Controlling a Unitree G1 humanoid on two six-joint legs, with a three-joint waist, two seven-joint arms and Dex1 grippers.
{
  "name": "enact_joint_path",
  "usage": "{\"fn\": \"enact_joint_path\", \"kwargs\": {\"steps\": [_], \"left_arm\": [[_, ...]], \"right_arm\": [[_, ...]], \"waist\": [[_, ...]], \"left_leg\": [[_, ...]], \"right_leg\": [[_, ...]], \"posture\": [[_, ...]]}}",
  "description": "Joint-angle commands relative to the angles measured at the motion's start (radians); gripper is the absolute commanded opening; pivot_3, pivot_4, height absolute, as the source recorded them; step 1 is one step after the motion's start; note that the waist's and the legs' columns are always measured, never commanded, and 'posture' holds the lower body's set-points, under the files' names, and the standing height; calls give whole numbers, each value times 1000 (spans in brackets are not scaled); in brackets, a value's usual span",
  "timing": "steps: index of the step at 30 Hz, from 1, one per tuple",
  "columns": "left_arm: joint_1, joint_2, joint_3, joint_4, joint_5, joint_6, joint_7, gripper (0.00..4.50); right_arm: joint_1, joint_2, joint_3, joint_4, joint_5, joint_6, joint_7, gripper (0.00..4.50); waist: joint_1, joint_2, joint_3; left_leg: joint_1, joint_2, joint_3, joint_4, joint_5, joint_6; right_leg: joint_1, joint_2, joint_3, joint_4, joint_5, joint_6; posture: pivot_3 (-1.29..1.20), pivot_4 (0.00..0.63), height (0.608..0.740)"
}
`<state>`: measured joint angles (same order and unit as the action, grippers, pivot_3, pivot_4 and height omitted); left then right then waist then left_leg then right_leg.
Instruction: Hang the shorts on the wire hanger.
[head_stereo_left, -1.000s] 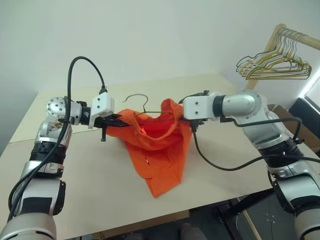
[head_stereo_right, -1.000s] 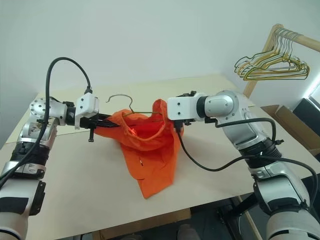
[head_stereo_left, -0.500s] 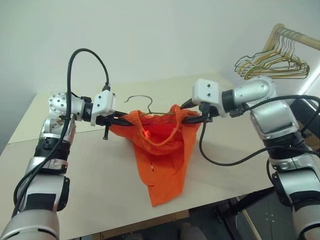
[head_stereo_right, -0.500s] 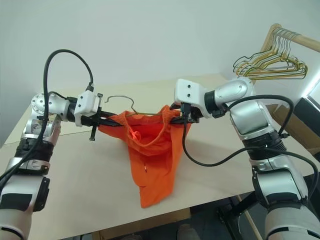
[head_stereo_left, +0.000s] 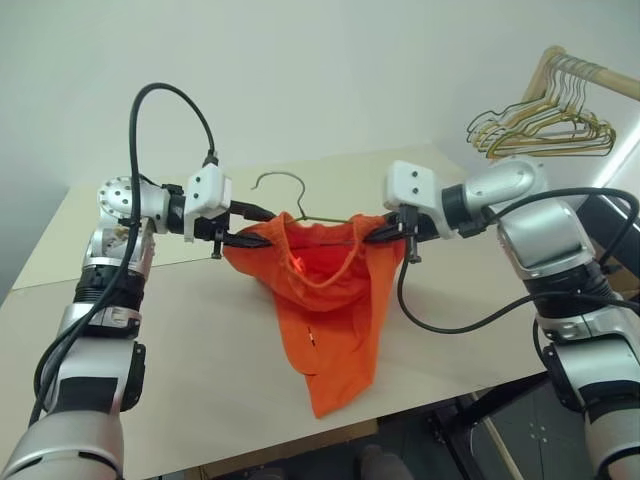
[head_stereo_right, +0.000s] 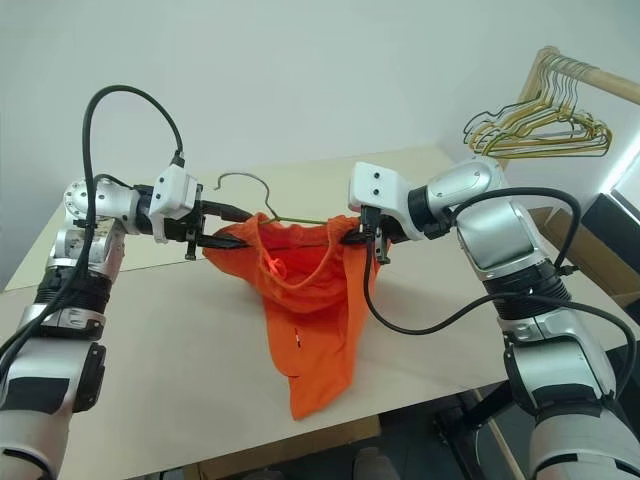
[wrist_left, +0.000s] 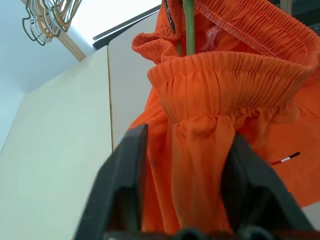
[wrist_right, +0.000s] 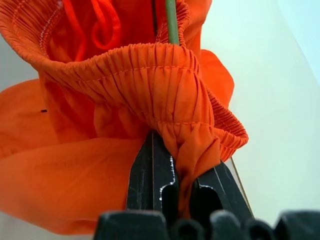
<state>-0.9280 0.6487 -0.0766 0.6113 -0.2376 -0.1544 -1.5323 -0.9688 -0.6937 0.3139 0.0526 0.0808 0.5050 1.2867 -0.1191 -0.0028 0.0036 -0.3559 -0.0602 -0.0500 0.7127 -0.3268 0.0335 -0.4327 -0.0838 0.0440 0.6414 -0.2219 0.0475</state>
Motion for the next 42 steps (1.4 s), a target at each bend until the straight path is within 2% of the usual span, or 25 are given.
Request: {"fn": "enact_joint_path", "kwargs": {"steps": [1, 4, 5, 13, 20, 24, 29, 36, 42], "left_arm": [[-55, 16, 42, 26, -8, -20, 23, 3386], [-63, 49, 54, 53, 1, -34, 16, 4388], [-65, 63, 64, 65, 5, -43, 30, 4476], [-41, 126, 192, 97, -44, -23, 153, 4476], [118, 61, 293, -123, -178, 136, 265, 4476], [201, 23, 294, -254, -214, 223, 329, 4476], [274, 6, 270, -387, -235, 285, 342, 4476], [298, -32, 270, -484, -304, 395, 390, 4476], [318, -52, 247, -535, -303, 429, 408, 4476]], "right_arm": [[-44, -22, -63, 8, 9, 6, -26, 0], [-64, -51, -100, 23, 23, 21, -29, 0], [-74, -65, -121, 37, 30, 34, -34, 0], [-135, -146, -273, 117, 107, 226, -98, 0], [-122, -146, -401, 95, 186, 454, -243, 0], [-119, -149, -471, 71, 218, 569, -341, 0], [-78, -210, -500, -2, 252, 729, -400, 0], [-40, -248, -571, -29, 223, 957, -587, 0], [34, -286, -613, -52, 193, 1062, -706, 0]], "waist": [[-2, 0, 0], [-4, 0, 0], [-4, 0, 0], [-6, 0, 0], [-6, 1, 0], [-6, 1, 0], [-6, 1, 0], [-6, 1, 0], [-11, 2, -1]], "left_leg": [[0, 0, 0, 0, 0, 0], [-2, -1, 0, 0, 0, 0], [-3, -1, 0, 0, 0, 0], [-8, -1, 0, 0, 1, -1], [-9, -1, -1, 0, 1, -1], [-10, -1, -1, 0, 1, -1], [-11, -1, -1, 0, 1, -1], [-11, -1, -1, 0, 1, -1], [-12, -1, -2, 0, 0, -1]], "right_leg": [[0, 0, 0, 0, 0, 0], [-3, -1, 0, 0, 0, 0], [-4, -1, 0, 0, 0, 0], [-8, -5, 0, 0, 0, 0], [-9, -8, 0, 2, 0, 0], [-9, -9, 0, 2, 0, 0], [-9, -9, 0, 1, 0, 0], [-9, -11, 0, -1, 0, 0], [-8, -11, 1, 0, 0, 0]], "posture": [[-110, 0, 740], [-114, 0, 740], [-117, 0, 740], [-132, 0, 740], [-143, 0, 740], [-143, 0, 740], [-163, 0, 740], [-191, 0, 740], [-219, 0, 740]]}}
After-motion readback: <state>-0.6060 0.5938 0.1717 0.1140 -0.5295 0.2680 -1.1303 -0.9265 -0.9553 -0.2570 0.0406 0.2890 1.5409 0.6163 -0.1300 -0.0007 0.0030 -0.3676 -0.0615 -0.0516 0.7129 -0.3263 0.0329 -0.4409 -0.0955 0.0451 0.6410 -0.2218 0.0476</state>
